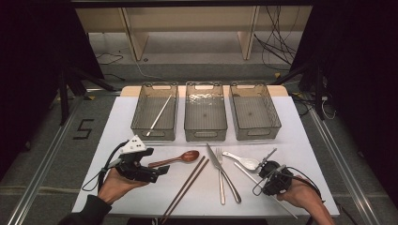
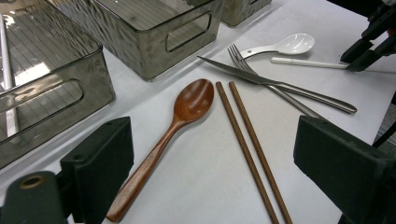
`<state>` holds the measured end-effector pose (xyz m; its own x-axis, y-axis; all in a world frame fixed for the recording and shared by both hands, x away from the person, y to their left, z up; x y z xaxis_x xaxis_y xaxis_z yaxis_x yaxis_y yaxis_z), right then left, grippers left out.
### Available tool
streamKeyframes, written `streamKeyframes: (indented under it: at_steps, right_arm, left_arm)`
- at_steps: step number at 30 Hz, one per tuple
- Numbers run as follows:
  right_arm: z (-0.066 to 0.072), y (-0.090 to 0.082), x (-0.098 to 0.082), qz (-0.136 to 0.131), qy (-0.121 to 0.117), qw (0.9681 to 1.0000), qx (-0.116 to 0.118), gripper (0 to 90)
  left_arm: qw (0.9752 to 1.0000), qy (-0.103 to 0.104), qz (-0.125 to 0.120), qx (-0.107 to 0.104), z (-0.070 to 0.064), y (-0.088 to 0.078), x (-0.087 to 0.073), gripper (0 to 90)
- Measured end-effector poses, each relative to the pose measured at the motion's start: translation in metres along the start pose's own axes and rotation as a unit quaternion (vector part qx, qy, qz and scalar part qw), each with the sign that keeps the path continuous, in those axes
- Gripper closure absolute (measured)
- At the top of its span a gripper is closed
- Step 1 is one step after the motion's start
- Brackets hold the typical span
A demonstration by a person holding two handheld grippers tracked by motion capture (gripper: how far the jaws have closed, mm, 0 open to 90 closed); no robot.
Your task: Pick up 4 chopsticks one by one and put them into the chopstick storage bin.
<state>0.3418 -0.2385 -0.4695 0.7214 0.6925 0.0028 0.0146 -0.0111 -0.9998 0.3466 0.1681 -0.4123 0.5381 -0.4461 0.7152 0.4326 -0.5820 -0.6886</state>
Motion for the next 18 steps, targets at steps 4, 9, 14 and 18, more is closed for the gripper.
streamKeyframes:
  at_steps: [4, 9, 14, 18]
  right_arm:
    - [-0.0003, 0.0017, 0.0008, 0.008, -0.006, 0.9999, -0.005, 79.4]
    - [0.0014, 0.0022, 0.0027, 0.015, -0.014, 0.9998, -0.003, 83.3]
    - [0.0014, 0.0023, 0.0041, 0.021, -0.015, 0.9997, -0.002, 84.5]
    - [0.0019, 0.0023, 0.0044, 0.021, -0.024, 0.9995, -0.004, 85.7]
  left_arm:
    - [1.0, 0.0, 0.001, -0.001, -0.0007, -0.0006, -0.0012, 11.8]
    - [0.9999, 0.007, 0.01, -0.002, -0.001, 0.0013, -0.0026, 12.3]
    - [0.9999, 0.009, 0.008, -0.002, -0.0023, 0.0017, -0.0026, 13.1]
    - [0.9999, 0.013, 0.011, -0.002, -0.0026, 0.0015, -0.0025, 13.5]
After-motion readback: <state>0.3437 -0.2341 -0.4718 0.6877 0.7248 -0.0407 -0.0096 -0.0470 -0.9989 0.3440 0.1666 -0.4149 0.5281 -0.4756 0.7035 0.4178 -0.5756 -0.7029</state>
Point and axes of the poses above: each handheld gripper's, and its own axes: y roughly forward along the jaws, x roughly out of its top, z roughly to its left, the point moved 2 cm from there along y, roughly forward along the jaws, and after that the axes turned 8 degrees about z, right-handed, at the moved point
